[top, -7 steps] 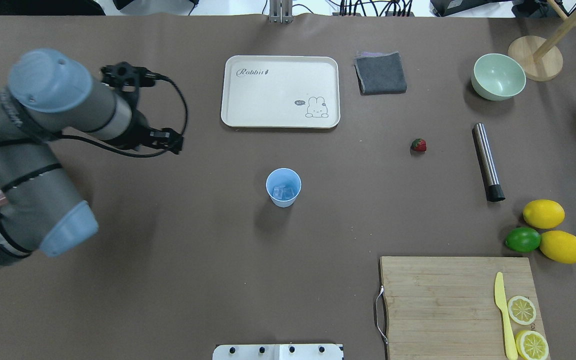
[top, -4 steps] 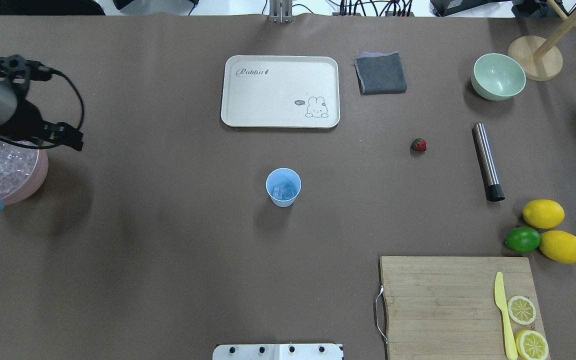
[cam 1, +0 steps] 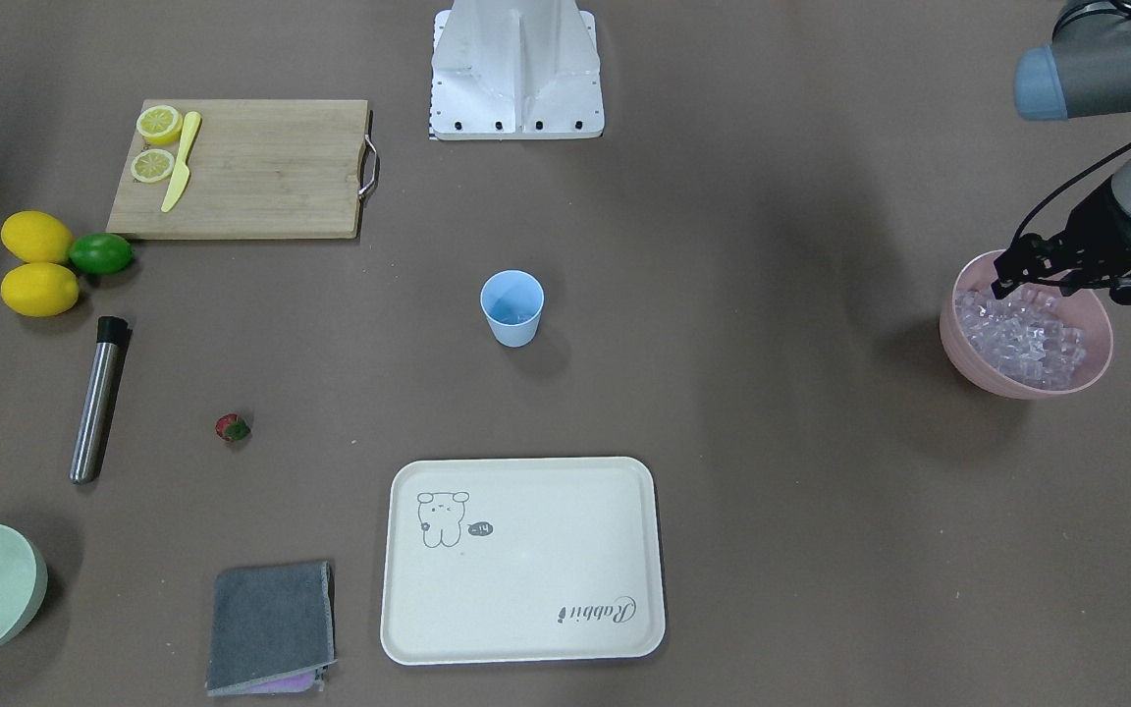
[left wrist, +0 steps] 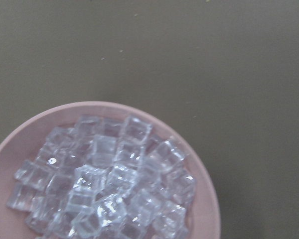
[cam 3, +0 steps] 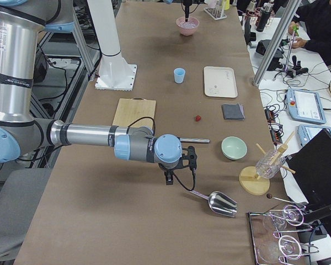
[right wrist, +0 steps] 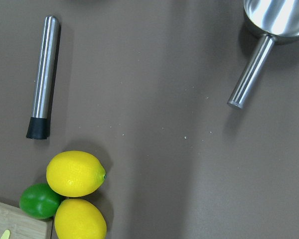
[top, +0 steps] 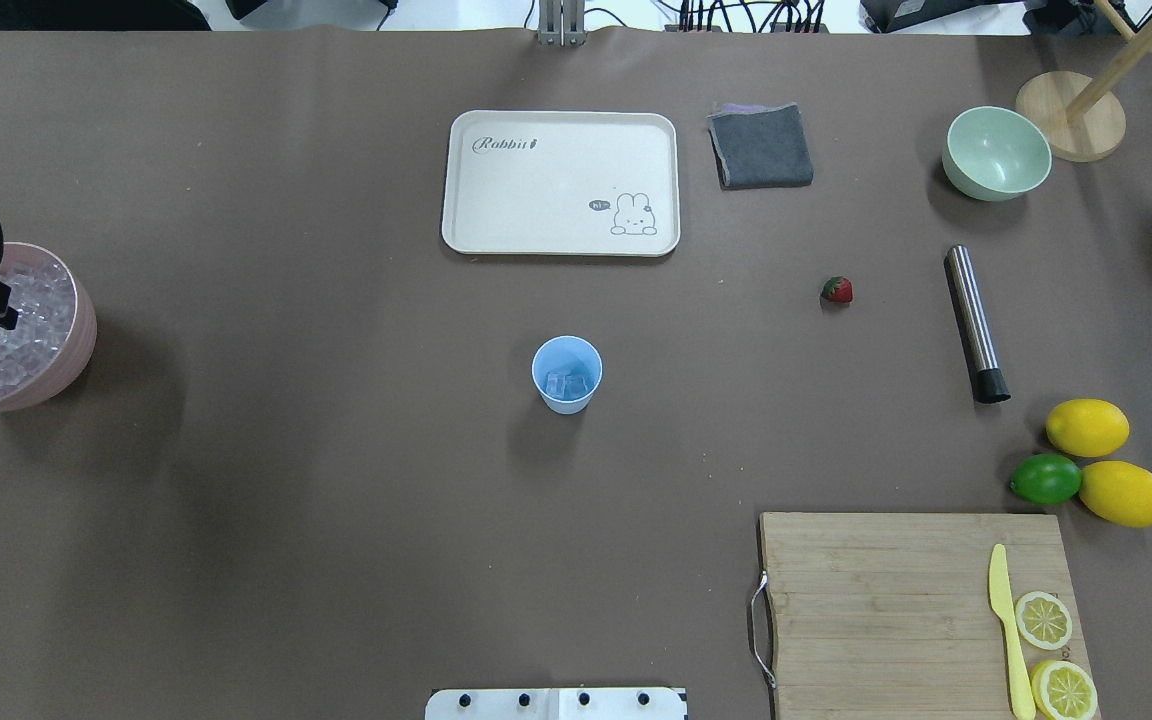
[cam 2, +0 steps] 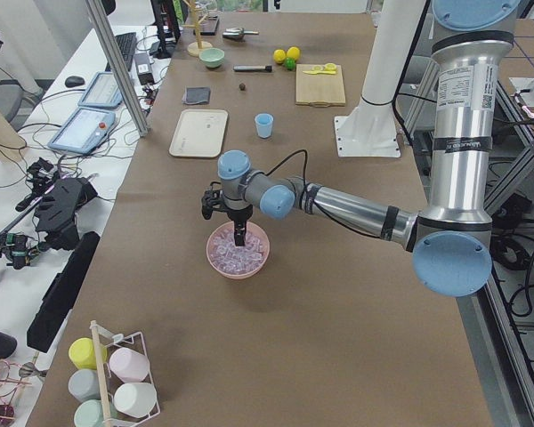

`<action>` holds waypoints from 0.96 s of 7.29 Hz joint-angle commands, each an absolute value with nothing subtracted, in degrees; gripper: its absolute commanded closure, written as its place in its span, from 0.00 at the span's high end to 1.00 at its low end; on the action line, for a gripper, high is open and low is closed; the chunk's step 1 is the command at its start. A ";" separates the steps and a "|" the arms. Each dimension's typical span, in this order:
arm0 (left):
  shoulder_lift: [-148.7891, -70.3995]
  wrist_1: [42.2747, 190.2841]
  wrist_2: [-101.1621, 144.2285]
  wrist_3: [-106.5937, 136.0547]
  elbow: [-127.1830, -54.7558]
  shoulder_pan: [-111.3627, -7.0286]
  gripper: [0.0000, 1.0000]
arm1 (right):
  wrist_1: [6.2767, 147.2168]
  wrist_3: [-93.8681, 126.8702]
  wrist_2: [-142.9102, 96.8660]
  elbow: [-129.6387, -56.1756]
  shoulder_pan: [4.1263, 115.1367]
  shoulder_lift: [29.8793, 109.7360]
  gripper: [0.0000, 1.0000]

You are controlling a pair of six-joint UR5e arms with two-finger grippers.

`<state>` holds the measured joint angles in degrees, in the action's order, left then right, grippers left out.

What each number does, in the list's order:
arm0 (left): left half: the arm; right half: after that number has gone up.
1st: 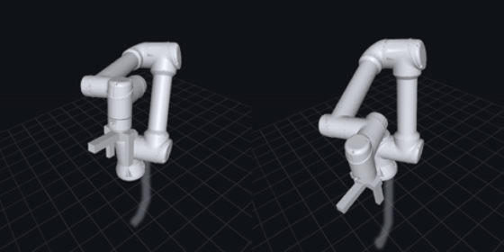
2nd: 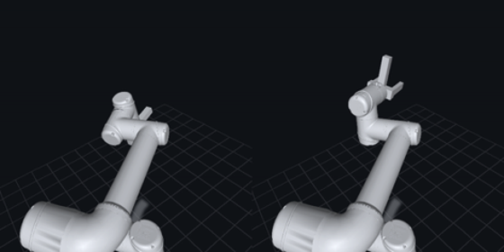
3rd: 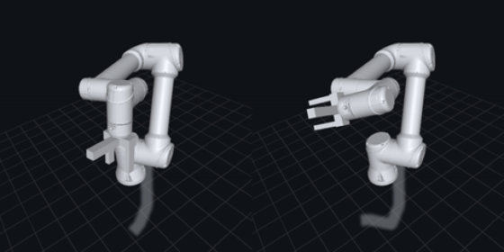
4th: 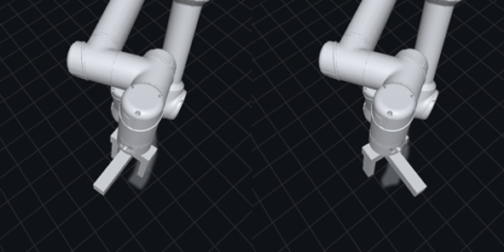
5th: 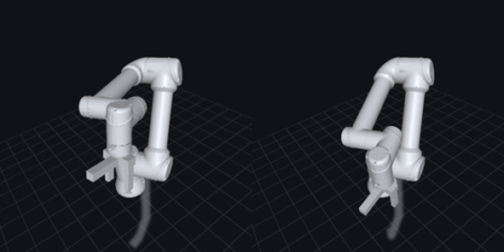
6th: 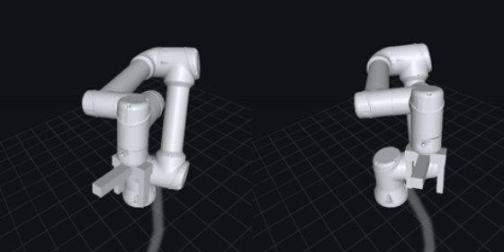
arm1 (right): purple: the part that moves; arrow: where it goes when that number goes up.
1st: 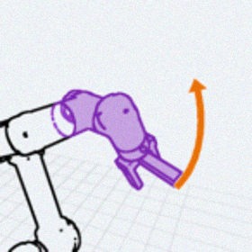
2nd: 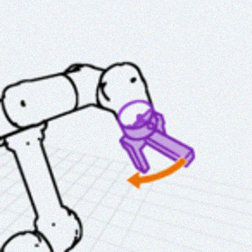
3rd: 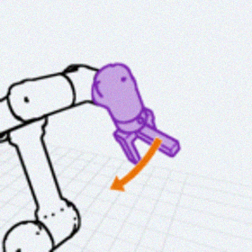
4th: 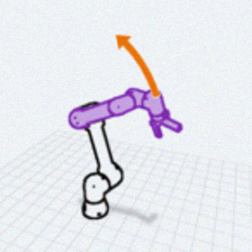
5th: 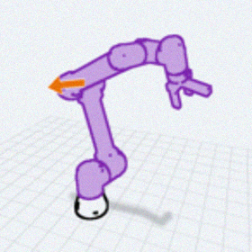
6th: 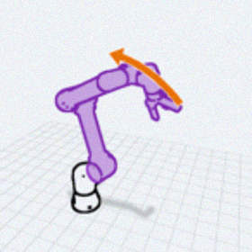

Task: Mash ice and strawberries in cup
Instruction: 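Grasp ice cubes from the pink bowl with the left gripper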

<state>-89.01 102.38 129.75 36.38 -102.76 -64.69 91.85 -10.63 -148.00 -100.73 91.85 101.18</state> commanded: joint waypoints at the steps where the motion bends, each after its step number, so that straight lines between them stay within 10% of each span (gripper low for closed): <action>1: -87.28 102.39 129.99 36.74 -101.69 -64.86 0.89 | 91.85 -10.55 -148.01 -100.64 91.85 101.16 1.00; 7: -86.31 108.35 129.99 41.29 -98.18 -61.54 0.85 | 91.93 -9.93 -147.74 -101.69 87.46 97.21 1.00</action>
<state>-86.38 106.37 129.99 39.65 -99.05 -63.11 91.93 -10.03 -147.70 -101.61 88.41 97.45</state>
